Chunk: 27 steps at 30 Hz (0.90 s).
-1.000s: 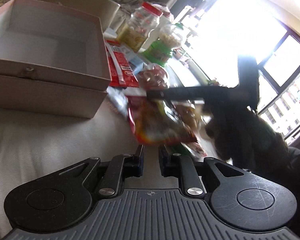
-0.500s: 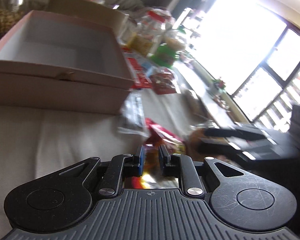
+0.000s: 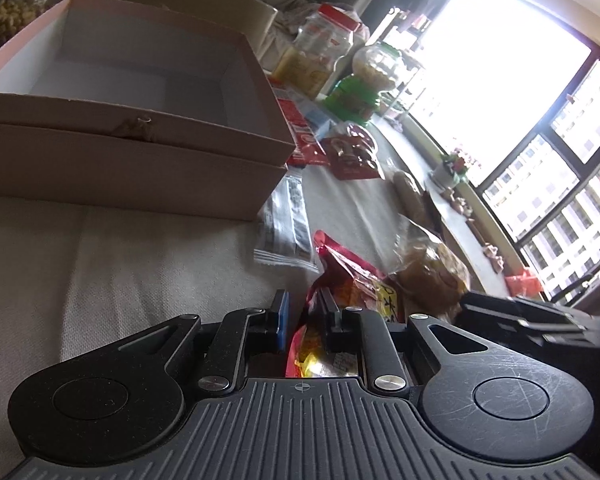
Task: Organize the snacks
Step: 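Grasp the red-and-yellow chicken snack bag with the left gripper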
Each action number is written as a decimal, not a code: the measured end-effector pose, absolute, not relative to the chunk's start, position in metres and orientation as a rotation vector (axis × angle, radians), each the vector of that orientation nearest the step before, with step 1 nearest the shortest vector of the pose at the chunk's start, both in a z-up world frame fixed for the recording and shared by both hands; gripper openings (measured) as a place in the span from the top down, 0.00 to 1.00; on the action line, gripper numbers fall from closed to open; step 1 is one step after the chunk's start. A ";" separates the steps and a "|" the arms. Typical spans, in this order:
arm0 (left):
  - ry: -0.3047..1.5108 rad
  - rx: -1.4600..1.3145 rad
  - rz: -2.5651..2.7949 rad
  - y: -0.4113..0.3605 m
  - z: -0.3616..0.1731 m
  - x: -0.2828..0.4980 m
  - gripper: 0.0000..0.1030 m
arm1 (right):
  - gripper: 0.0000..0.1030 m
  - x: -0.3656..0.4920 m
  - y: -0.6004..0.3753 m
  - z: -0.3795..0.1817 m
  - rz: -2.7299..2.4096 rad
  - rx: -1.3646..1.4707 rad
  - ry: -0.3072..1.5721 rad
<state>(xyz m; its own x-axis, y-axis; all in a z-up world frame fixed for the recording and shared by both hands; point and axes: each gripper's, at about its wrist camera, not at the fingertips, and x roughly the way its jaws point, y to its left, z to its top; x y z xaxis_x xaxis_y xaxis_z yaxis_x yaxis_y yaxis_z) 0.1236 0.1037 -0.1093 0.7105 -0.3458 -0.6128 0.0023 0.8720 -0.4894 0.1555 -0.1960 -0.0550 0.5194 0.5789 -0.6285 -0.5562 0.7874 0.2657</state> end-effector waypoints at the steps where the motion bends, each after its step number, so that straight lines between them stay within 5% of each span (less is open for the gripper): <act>1: 0.764 -0.482 -0.197 0.103 -0.109 0.123 0.82 | 0.38 0.163 -0.194 -0.057 0.674 0.036 0.765; 27: 0.793 -0.456 -0.407 0.072 -0.088 0.111 0.77 | 0.38 0.114 -0.154 -0.076 0.837 0.005 0.756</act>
<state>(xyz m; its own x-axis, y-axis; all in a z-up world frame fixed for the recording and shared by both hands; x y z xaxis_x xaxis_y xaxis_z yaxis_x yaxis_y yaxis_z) 0.1108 0.0719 -0.0882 0.6351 -0.5087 -0.5814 0.1765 0.8282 -0.5318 0.1141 -0.1537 -0.0761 0.4284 0.6721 -0.6039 -0.6685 0.6854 0.2886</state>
